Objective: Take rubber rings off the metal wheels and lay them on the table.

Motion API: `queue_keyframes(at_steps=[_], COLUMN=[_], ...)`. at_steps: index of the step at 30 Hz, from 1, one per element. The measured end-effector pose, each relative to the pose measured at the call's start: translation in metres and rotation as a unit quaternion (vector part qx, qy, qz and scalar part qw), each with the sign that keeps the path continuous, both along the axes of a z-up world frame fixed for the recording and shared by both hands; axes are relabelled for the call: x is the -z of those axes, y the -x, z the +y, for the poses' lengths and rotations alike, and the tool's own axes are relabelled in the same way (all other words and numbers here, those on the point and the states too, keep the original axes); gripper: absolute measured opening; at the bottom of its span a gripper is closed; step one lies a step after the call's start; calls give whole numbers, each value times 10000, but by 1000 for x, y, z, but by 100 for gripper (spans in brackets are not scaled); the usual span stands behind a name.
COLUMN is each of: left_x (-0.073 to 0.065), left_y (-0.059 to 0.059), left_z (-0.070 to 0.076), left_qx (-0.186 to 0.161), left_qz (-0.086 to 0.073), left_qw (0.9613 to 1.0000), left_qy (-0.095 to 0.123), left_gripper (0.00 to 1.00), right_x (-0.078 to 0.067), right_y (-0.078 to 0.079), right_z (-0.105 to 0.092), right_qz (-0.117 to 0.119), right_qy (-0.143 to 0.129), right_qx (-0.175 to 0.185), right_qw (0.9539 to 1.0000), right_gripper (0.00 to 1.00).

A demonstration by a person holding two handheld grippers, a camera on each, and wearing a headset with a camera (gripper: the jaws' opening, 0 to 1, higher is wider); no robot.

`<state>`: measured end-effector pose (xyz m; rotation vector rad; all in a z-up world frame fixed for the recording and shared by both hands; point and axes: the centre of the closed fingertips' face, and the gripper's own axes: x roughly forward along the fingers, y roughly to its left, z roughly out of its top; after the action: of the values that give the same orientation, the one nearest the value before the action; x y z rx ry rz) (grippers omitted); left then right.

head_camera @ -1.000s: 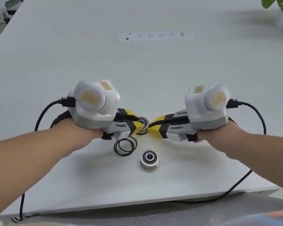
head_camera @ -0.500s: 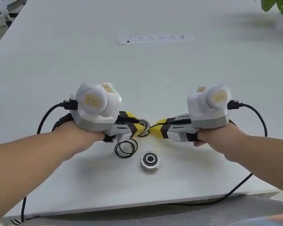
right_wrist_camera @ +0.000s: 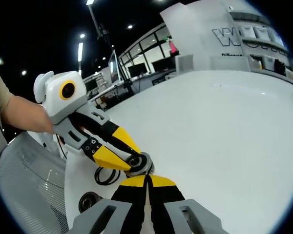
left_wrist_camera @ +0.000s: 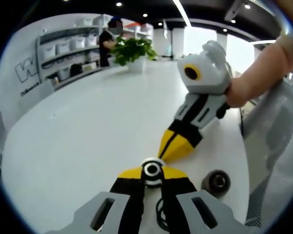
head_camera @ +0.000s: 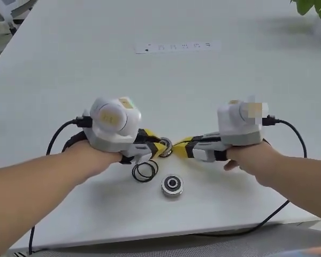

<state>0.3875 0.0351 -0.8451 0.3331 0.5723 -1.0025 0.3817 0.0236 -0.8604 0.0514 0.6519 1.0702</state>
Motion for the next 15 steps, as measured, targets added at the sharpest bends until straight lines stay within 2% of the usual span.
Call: queue_keyframes(at_steps=[6,7,8,10,15], left_x=[1,1,1,1,2], left_y=[-2,-2,-2,-2,-3], left_z=[1,1,1,1,1], left_qx=[7,3,-1,-4,-11], left_qz=[-17,-16,-17,-16,-23], left_qw=[10000,10000,10000,10000,10000], left_qy=[-15,-13,-13,-16,-28], left_gripper=[12,12,12,12,12], right_x=[-4,-9,-12,-9,-10], right_y=[-2,-8,-8,-9,-11], right_z=[-1,-1,0,-3,-2], right_qz=[135,183,335,236,274], right_qy=[-171,-341,-477,-359,-425], right_qx=[189,369,437,380,424], right_qw=[9996,9986,9973,9984,9978], right_gripper=[0,0,0,0,0])
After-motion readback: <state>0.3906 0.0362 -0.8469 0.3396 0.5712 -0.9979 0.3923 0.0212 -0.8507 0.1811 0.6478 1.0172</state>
